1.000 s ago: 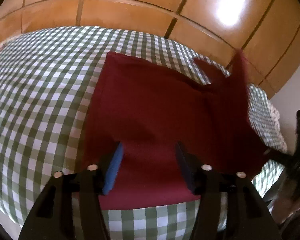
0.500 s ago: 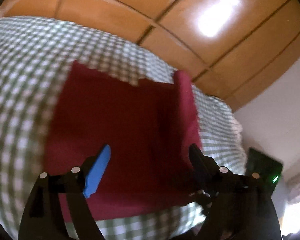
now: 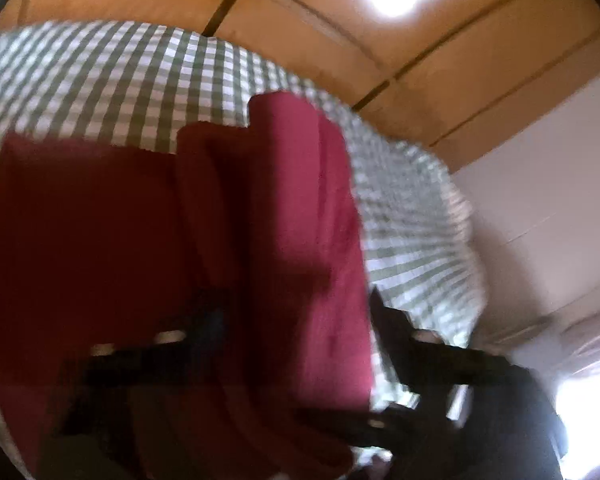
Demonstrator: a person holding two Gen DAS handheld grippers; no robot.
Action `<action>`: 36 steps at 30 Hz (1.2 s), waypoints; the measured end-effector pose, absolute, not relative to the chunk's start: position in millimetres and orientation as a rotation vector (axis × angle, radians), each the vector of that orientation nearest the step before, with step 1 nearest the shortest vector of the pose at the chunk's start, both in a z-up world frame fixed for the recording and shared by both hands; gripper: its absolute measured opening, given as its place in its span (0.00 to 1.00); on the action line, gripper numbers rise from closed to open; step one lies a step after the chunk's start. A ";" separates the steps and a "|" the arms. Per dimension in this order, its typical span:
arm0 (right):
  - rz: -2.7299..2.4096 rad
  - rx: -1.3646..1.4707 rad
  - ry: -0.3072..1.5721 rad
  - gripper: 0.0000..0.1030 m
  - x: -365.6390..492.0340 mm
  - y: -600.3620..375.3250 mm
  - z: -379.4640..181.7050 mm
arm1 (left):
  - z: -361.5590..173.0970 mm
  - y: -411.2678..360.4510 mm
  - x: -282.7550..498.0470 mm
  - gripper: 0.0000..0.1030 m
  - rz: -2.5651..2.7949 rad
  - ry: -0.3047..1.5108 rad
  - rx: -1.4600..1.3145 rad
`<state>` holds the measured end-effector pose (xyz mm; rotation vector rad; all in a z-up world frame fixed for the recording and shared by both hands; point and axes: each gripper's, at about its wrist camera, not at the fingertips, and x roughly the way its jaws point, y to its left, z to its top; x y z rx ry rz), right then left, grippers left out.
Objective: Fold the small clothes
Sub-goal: 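Fold the lifted shirt over with the right tool while the left tool presses it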
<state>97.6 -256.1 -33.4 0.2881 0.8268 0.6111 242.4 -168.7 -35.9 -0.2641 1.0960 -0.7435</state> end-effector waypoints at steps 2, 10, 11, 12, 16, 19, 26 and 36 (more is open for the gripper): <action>0.631 0.301 0.823 0.65 93.0 -264.8 -30.8 | -41.2 -176.1 243.7 0.34 -0.723 1.107 -0.220; 0.563 0.398 0.773 0.70 72.2 -335.1 -17.1 | -43.9 -148.8 243.2 0.44 -0.728 1.092 -0.339; 0.542 0.409 0.771 0.70 72.4 -342.4 -18.2 | -45.8 -141.8 243.5 0.61 -0.717 1.102 -0.366; 0.524 0.418 0.775 0.70 72.8 -347.6 -20.8 | -49.0 -133.8 243.5 0.64 -0.702 1.114 -0.411; 0.493 0.424 0.811 0.70 81.5 -347.4 -30.7 | -53.3 -119.5 245.4 0.64 -0.700 1.138 -0.462; 0.487 0.422 0.842 0.70 87.4 -337.6 -41.2 | -48.9 -117.7 241.8 0.64 -0.760 1.149 -0.476; 0.447 0.410 0.844 0.70 84.6 -335.9 -42.3 | -58.9 -124.5 244.1 0.69 -0.735 1.194 -0.453; 0.381 0.291 0.848 0.70 91.6 -315.7 -46.3 | -43.4 -159.2 226.7 0.31 -0.755 1.110 -0.283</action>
